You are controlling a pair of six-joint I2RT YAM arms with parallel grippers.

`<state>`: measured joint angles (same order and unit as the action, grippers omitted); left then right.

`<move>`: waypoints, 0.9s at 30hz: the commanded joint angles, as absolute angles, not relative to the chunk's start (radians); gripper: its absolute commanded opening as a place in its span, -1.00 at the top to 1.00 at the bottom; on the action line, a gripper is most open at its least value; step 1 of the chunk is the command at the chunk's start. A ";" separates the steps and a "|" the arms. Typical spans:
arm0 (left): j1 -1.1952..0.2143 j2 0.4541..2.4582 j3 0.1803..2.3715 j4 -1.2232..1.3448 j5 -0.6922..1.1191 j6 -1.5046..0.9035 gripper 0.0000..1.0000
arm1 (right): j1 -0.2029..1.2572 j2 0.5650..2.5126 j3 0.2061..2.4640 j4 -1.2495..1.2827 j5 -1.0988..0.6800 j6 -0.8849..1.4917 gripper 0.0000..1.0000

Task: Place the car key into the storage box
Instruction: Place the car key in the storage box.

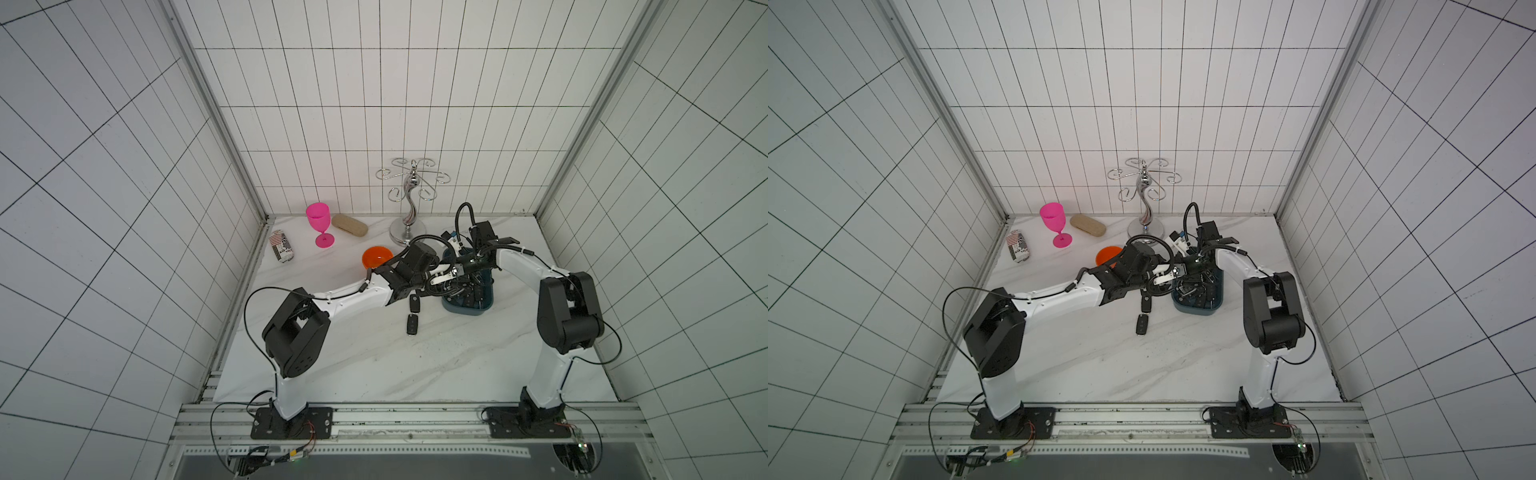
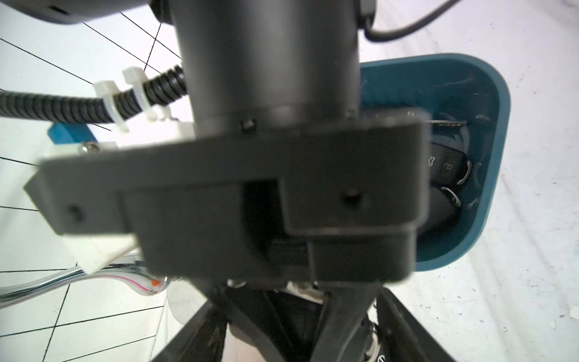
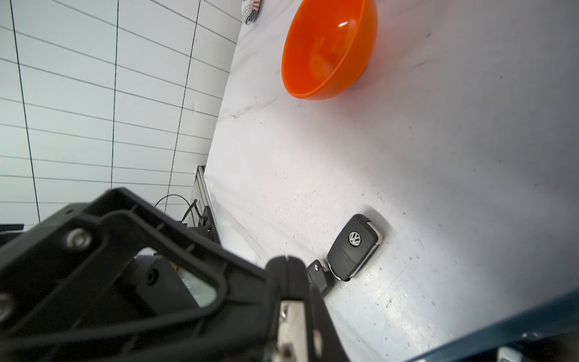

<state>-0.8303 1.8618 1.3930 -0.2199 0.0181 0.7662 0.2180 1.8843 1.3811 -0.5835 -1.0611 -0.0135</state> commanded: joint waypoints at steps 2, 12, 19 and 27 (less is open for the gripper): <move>-0.834 1.862 1.408 -0.194 0.004 0.770 -0.48 | 0.219 1.883 1.388 -0.570 -1.074 -0.034 1.00; -0.793 1.815 1.349 -0.201 -0.021 0.721 -0.96 | 0.073 1.876 1.379 -0.551 -0.778 -0.010 1.00; -0.639 1.783 1.454 -0.515 -0.035 0.487 -0.96 | 0.063 1.861 1.401 -0.634 -0.437 -0.106 1.00; -0.441 1.653 1.315 -0.764 -0.002 0.373 -0.96 | 0.079 1.921 1.446 -0.647 -0.345 -0.123 0.76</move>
<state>-0.4759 1.7180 1.3739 -0.6231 -0.0292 0.4488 0.0616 1.8877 1.3846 -0.6167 -0.4110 -0.0898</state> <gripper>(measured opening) 0.982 0.196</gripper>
